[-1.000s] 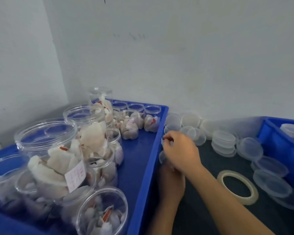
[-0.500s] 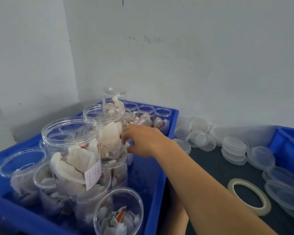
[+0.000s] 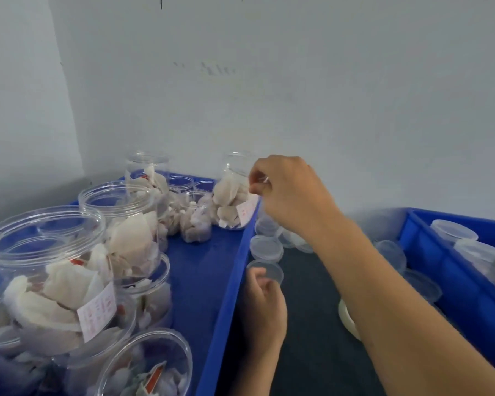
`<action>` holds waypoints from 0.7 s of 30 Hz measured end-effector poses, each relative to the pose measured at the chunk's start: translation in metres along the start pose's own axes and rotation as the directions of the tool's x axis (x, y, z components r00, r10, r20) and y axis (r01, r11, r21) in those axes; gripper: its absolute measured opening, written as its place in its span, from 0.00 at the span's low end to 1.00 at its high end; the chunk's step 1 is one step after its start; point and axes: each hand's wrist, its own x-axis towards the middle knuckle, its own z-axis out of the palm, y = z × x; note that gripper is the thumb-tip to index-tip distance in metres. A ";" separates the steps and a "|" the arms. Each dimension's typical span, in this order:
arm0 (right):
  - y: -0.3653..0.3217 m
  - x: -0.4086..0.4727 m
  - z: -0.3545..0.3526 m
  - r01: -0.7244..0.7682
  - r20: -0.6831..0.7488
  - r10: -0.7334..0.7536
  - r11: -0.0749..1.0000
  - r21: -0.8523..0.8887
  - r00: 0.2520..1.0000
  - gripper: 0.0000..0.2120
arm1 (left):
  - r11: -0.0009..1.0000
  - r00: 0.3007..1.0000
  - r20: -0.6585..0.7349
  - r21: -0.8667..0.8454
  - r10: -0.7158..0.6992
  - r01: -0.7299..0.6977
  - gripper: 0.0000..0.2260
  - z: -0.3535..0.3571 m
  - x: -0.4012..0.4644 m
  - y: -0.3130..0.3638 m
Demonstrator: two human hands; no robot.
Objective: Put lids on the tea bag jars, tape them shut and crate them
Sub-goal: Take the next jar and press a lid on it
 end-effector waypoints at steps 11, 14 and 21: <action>0.096 -0.081 0.002 -0.121 0.324 0.207 0.956 -0.267 0.923 0.16 | 0.913 0.913 0.117 0.076 0.391 -0.401 0.52 0.011 -0.008 -0.003; 0.103 -0.101 0.016 -0.149 0.374 0.192 0.979 -0.141 0.907 0.12 | 0.902 0.891 0.162 0.009 0.424 -0.431 0.50 0.013 -0.009 -0.003; 0.114 -0.104 0.011 -0.216 0.301 0.145 0.951 0.220 0.943 0.11 | 0.895 0.898 0.035 0.074 0.438 -0.440 0.37 0.014 -0.015 -0.001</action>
